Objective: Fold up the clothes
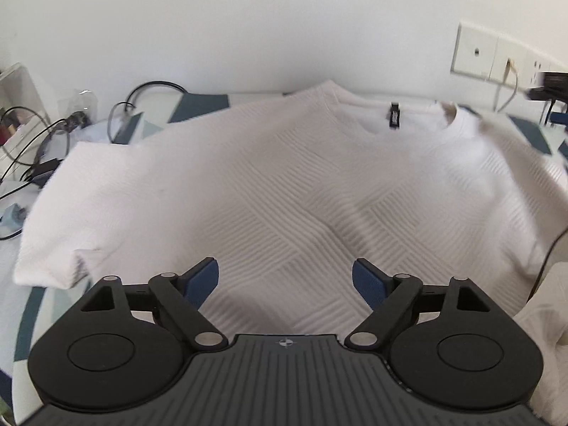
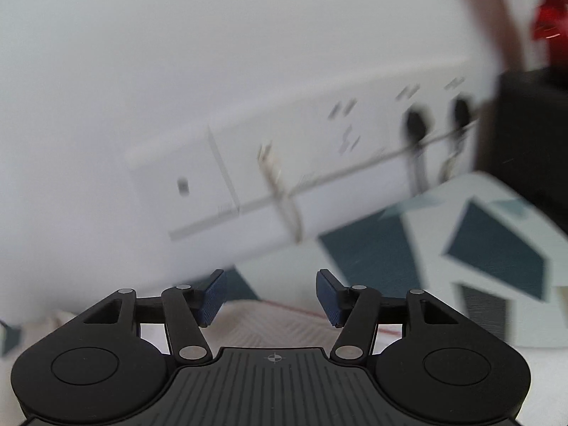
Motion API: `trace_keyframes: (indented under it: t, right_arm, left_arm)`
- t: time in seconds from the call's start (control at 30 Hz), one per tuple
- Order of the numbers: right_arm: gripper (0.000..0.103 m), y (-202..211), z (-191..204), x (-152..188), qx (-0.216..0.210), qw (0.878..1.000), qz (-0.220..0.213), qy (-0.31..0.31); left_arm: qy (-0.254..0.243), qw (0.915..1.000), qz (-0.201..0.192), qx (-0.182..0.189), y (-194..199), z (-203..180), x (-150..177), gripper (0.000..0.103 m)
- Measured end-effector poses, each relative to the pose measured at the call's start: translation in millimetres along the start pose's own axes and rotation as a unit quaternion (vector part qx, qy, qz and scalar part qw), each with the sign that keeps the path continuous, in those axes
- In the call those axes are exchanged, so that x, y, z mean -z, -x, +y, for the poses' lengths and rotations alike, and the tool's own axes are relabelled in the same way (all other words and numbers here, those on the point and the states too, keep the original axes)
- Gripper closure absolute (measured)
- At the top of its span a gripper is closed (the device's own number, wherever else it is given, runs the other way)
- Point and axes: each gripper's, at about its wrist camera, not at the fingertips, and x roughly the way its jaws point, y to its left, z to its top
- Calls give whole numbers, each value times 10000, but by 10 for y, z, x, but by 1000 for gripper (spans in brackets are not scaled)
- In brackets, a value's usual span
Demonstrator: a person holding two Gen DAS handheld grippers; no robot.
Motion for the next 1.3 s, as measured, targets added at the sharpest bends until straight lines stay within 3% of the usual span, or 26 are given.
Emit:
trace_keyframes:
  t: [0.1, 0.23, 0.37, 0.47, 0.57, 0.67, 0.77, 0.87, 0.9, 0.93, 0.97, 1.0, 1.03, 1.07, 1.17, 1.27, 1.3]
  right_arm:
    - [49, 733, -69, -174, -793, 9946, -414, -520]
    - [34, 1898, 127, -339, -1172, 9861, -1124, -338]
    - [24, 2805, 259, -206, -979, 9869, -1273, -127]
    - [18, 3092, 295, 250, -697, 9940, -776, 327]
    - [13, 2992, 399, 914, -547, 9937, 104, 970]
    - [11, 2702, 616, 1641, -385, 9789, 791, 1846]
    - [1, 2384, 816, 2087, -36, 9611, 976, 2583]
    - [1, 2049, 867, 2267, 283, 9600, 1259, 2484]
    - [3, 1988, 863, 2325, 380, 9607, 1400, 2366]
    - [19, 1961, 826, 2347, 436, 9630, 1480, 2211]
    - [44, 1939, 774, 2349, 474, 9658, 1531, 2040]
    - [54, 1947, 704, 2319, 507, 9703, 1539, 1794]
    - [74, 2018, 629, 2279, 507, 9768, 1484, 1459]
    - [85, 2120, 504, 2207, 479, 9842, 1400, 970]
    - [87, 2551, 59, 2101, 658, 9906, 939, -743]
    - [88, 2987, -342, 2225, 1345, 9692, 707, -1940]
    - [87, 3062, -454, 2286, 1490, 9601, 833, -2216]
  left_arm:
    - [193, 9992, -162, 296, 254, 161, -29, 18]
    - [484, 9939, -539, 830, 687, 406, -48, 18]
    - [639, 9885, -818, 1101, 1060, 743, 177, 14]
    - [699, 9896, -761, 1002, 1153, 1027, 530, 9]
    - [589, 9948, -365, 753, 1093, 1222, 928, 9]
    - [326, 9979, -32, 561, 1055, 1312, 1295, 9]
    - [306, 9981, 309, 429, 998, 1366, 1526, 9]
    - [393, 9963, 667, 385, 923, 1419, 1694, 8]
    - [407, 9961, 700, 354, 902, 1430, 1734, 8]
    - [428, 9961, 711, 308, 888, 1439, 1766, 8]
    - [474, 9960, 702, 287, 884, 1452, 1793, 8]
    - [541, 9957, 690, 296, 872, 1461, 1807, 9]
    - [578, 9954, 701, 316, 862, 1464, 1810, 9]
    - [596, 9951, 719, 329, 850, 1461, 1811, 9]
    - [456, 9957, 751, 288, 799, 1418, 1769, 9]
    - [472, 9951, 807, 314, 721, 1401, 1738, 9]
    - [487, 9948, 832, 329, 692, 1395, 1731, 9]
